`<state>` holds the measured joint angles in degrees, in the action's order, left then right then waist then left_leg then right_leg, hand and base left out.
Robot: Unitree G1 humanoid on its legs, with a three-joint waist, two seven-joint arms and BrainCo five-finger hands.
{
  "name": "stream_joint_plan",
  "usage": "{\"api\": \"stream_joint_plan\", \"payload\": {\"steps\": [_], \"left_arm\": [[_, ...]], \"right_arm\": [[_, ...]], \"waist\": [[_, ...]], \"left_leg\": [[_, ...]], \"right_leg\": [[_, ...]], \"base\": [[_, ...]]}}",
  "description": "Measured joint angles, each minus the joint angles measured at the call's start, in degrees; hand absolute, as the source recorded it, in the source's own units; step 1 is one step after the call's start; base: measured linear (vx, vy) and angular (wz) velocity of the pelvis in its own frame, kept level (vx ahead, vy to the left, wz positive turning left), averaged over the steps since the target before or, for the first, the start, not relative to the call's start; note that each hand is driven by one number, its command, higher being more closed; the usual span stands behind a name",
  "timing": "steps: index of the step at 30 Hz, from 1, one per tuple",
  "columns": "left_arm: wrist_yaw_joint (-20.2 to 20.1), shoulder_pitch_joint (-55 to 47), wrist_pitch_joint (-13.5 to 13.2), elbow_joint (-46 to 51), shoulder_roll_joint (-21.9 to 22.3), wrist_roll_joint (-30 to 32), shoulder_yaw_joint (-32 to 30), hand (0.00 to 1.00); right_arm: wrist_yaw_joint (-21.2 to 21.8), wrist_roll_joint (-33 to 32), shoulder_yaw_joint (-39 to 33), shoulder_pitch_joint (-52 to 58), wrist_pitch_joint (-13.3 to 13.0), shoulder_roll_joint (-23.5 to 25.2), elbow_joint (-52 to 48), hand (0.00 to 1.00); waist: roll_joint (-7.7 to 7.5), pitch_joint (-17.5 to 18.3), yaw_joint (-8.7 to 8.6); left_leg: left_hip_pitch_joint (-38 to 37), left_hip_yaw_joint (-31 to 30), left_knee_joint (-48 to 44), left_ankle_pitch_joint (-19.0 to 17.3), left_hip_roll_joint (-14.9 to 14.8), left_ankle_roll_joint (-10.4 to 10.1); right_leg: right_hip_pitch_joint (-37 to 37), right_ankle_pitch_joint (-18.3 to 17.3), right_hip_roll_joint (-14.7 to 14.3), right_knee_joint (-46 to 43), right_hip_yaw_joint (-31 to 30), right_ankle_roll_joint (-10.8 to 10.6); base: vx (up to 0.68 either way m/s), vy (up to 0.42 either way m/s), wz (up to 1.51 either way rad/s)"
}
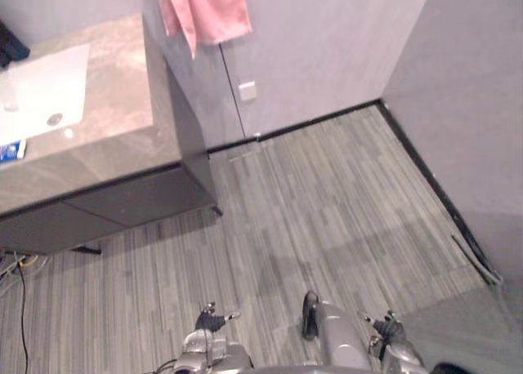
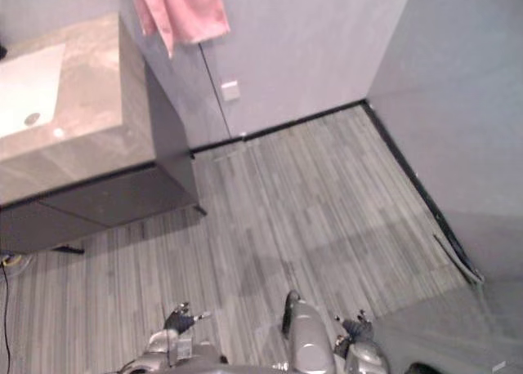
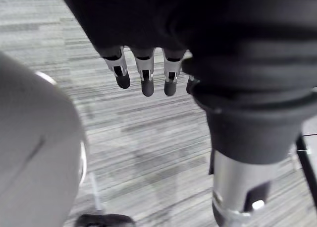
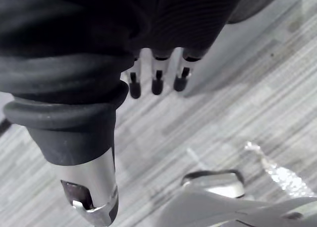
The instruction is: Organize washtable
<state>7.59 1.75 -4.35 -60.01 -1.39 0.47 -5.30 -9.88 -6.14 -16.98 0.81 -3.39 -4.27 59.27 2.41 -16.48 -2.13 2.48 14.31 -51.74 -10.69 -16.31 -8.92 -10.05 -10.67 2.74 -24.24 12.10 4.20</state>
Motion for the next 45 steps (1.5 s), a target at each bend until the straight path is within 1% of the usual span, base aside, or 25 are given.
{"api": "stream_joint_plan", "payload": {"steps": [2,4,7,9,10,11,12,13,15,16,18,20,22,25,26,27,29,31,33,36,39,41,42,43,45], "left_arm": [[0.0,0.0,-0.1,1.6,0.3,0.0,-0.1,0.0],[0.0,0.2,-1.0,3.0,0.7,-0.1,0.0,0.0],[0.1,0.7,-1.1,3.1,0.7,-0.4,0.2,0.0],[0.1,0.7,-1.1,2.3,0.6,-0.5,0.7,0.0],[0.1,0.7,-1.1,2.0,0.6,-0.7,0.7,0.0],[0.0,0.7,-1.2,2.1,0.2,-0.9,0.6,0.0],[0.0,0.6,-1.2,2.1,-0.3,-0.8,0.6,0.0],[0.0,0.4,-1.2,1.6,-0.7,-0.8,0.7,0.0],[0.1,0.7,-0.8,0.0,-1.3,-0.7,0.8,0.0],[0.1,0.9,-0.4,-0.8,-2.0,-0.7,1.0,0.0],[0.1,0.6,0.2,-1.6,-2.1,-0.8,1.5,0.0],[0.1,0.8,0.2,-1.7,-2.1,-0.8,3.3,0.0],[0.1,1.0,0.1,-1.6,-1.6,-0.9,3.8,0.0],[0.0,0.4,0.1,-1.7,-1.2,-0.8,5.2,0.0],[0.1,0.3,0.1,-1.8,-1.4,-0.8,5.0,0.0],[0.1,0.7,0.0,-2.4,-0.5,-0.8,4.5,0.0],[0.0,0.8,-0.3,-2.2,1.6,-0.8,3.5,0.0],[0.0,1.1,-0.4,-1.6,2.7,-0.9,1.8,0.0],[-0.1,1.1,-0.6,-0.1,4.1,-1.0,1.1,0.0],[-0.2,1.1,-0.6,1.0,4.7,-1.0,1.9,0.0],[-0.1,1.2,-0.6,1.4,4.5,-1.0,3.2,0.0],[0.0,1.1,-0.6,1.2,4.3,-1.0,3.7,0.0],[0.0,1.1,-0.6,1.0,4.3,-0.9,3.8,0.0],[0.0,1.0,-0.6,0.5,4.0,-0.9,3.9,0.0],[-0.1,1.1,-0.5,-0.2,2.6,-0.8,4.9,0.0]], "right_arm": [[0.0,-0.1,0.0,0.3,-0.1,0.5,-0.4,0.0],[0.0,-0.2,-0.1,0.0,-0.1,0.7,-0.3,0.0],[0.0,-0.2,-0.1,-1.6,0.0,1.2,0.9,0.0],[0.0,-0.2,0.0,-2.2,0.0,1.3,1.2,0.0],[0.0,0.0,0.0,-2.0,0.0,1.2,1.3,0.0],[0.0,0.2,0.0,-1.7,0.0,1.6,1.3,0.0],[0.0,0.4,0.0,-1.4,0.1,2.0,1.3,0.0],[0.0,1.1,0.1,-1.2,0.1,2.3,2.3,0.0],[0.1,2.1,-0.1,-1.4,0.1,2.5,2.1,0.0],[0.1,2.3,-0.1,-1.9,0.0,2.4,2.1,0.0],[0.1,2.6,0.4,-1.9,0.1,2.0,2.2,0.0],[0.1,2.9,1.8,-2.9,-0.2,1.5,2.1,0.0],[0.2,2.8,1.8,-3.3,-0.1,1.4,1.6,0.0],[0.1,2.7,1.8,-2.9,-0.2,1.2,0.0,0.0],[0.2,2.7,1.8,-2.0,-0.1,1.2,0.1,0.0],[0.2,2.5,1.6,-2.2,0.0,0.3,0.1,0.0],[0.2,2.5,1.0,-2.2,0.0,-0.2,0.1,0.0],[0.2,2.2,0.3,-2.0,0.0,0.2,-0.3,0.0],[0.1,2.3,0.0,-0.8,0.0,0.8,-0.7,0.0],[0.1,2.2,-0.1,-0.2,-0.1,1.4,-0.6,0.0],[0.1,2.1,-0.1,-0.4,0.0,1.2,0.1,0.0],[0.1,2.1,0.0,-0.3,0.0,0.8,0.2,0.0],[0.0,2.1,0.0,-0.2,0.0,0.6,0.4,0.0],[0.0,2.1,0.1,-0.2,0.0,0.3,0.7,0.0],[0.0,2.2,0.1,0.2,0.0,0.6,0.7,0.0]], "waist": [[-0.91,-0.5,0.0],[-0.99,-0.5,0.36],[-1.14,-0.6,1.69],[-0.45,-0.5,1.95],[-0.18,-0.4,2.31],[-1.25,0.3,3.28],[-2.16,0.9,3.39],[-3.25,1.7,3.21],[-3.78,1.7,2.62],[-4.25,1.5,2.83],[-3.98,1.4,2.8],[-2.79,0.9,2.56],[-1.6,0.4,2.35],[-1.59,0.5,0.98],[-3.41,1.1,0.65],[-1.21,1.0,0.9],[-0.47,1.3,0.97],[-0.09,1.2,-0.03],[-0.22,1.0,0.46],[-1.18,0.7,1.07],[-0.69,0.9,1.21],[-0.11,1.0,1.28],[0.32,1.3,1.31],[0.66,1.5,1.31],[-0.41,2.0,1.19]], "left_leg": [[3.4,1.6,-3.2,-0.5,-0.7,0.9],[8.4,4.1,1.6,-1.5,0.0,2.4],[9.7,3.8,25.8,-0.6,6.6,1.8],[9.0,2.3,41.8,4.7,9.7,1.4],[8.9,1.6,43.4,8.0,10.1,2.3],[8.8,1.4,41.8,10.2,11.7,5.1],[9.0,1.4,40.5,9.2,13.1,6.9],[8.4,1.7,39.2,7.5,14.9,9.5],[5.8,2.2,39.4,5.0,16.8,11.3],[2.4,2.2,40.0,4.1,17.6,12.3],[-3.8,0.5,42.2,3.2,17.9,12.5],[-9.1,-1.9,44.3,3.1,16.6,12.4],[-11.0,-2.8,44.3,3.0,15.7,12.2],[-14.4,-3.9,44.2,0.8,14.6,8.5],[-15.9,-5.1,43.8,-1.3,15.2,5.5],[-16.9,-6.1,43.0,-2.5,13.5,4.6],[-15.6,-6.6,38.3,-1.8,12.5,3.4],[-10.2,-6.0,24.9,-0.6,10.3,1.5],[-4.7,-1.6,9.1,-0.6,4.6,0.8],[-1.1,4.9,10.2,-1.6,2.5,2.5],[1.3,5.8,27.3,-1.4,4.9,3.0],[1.0,3.8,42.3,1.7,7.7,2.1],[0.9,3.5,44.3,3.6,7.7,2.1],[0.0,3.4,45.1,8.4,8.0,2.8],[-0.6,3.3,45.2,9.4,10.5,5.9]], "right_leg": [[4.0,-1.5,0.1,1.3,0.1,0.1],[7.5,-2.3,0.1,4.1,0.1,-0.4],[11.6,-2.1,0.9,8.5,-1.5,-1.8],[14.4,-2.7,1.0,11.5,-3.0,-3.9],[15.7,-3.3,1.1,12.5,-3.7,-5.0],[16.2,-5.4,2.5,12.4,-5.1,-6.8],[16.5,-6.7,3.8,11.7,-5.6,-7.9],[15.1,-8.2,5.8,5.9,-7.2,-9.8],[7.7,-5.5,8.1,-11.7,-10.3,-13.4],[4.2,-5.0,8.9,-21.6,-10.9,-13.7],[3.1,-6.7,9.1,-25.8,-7.5,-11.8],[0.1,-8.7,7.0,-20.2,-2.2,-8.4],[-3.6,-8.0,4.8,-11.8,-1.9,-7.7],[-6.5,2.3,1.3,4.2,-6.3,-6.4],[-6.7,12.7,1.1,8.6,-9.2,-6.0],[-7.5,12.8,0.3,3.9,-9.0,-4.5],[-7.8,7.8,0.4,0.4,-8.2,-3.8],[-5.1,5.1,0.4,0.3,-6.4,-2.8],[1.3,4.1,-0.2,3.6,-4.2,-1.9],[7.8,4.1,0.4,8.7,-3.3,-1.9],[10.4,4.0,1.8,11.8,-2.6,-3.4],[12.0,3.5,3.0,13.1,-2.5,-5.6],[12.5,3.3,3.0,13.5,-2.5,-6.2],[13.3,2.8,3.1,14.1,-2.8,-7.6],[15.1,1.0,5.4,14.2,-2.9,-10.0]], "base": [[0.26,-0.096,0.06],[0.31,-0.039,0.04],[0.31,0.067,-0.31],[0.42,0.184,-0.37],[0.4,0.23,-0.46],[0.44,0.274,-0.39],[0.49,0.233,-0.39],[0.6,0.281,-0.25],[0.5,0.236,-0.15],[0.42,0.182,0.09],[0.52,0.13,0.27],[0.52,0.035,0.45],[0.45,-0.055,0.41],[0.48,-0.131,0.56],[0.6,-0.218,0.64],[0.48,-0.19,0.52],[0.45,-0.223,0.3],[0.39,-0.242,0.42],[0.33,-0.218,0.32],[0.23,-0.1,0.2],[0.15,0.053,0.2],[0.16,0.149,0.1],[0.2,0.23,-0.04],[0.23,0.277,-0.04],[0.23,0.284,0.09]]}}
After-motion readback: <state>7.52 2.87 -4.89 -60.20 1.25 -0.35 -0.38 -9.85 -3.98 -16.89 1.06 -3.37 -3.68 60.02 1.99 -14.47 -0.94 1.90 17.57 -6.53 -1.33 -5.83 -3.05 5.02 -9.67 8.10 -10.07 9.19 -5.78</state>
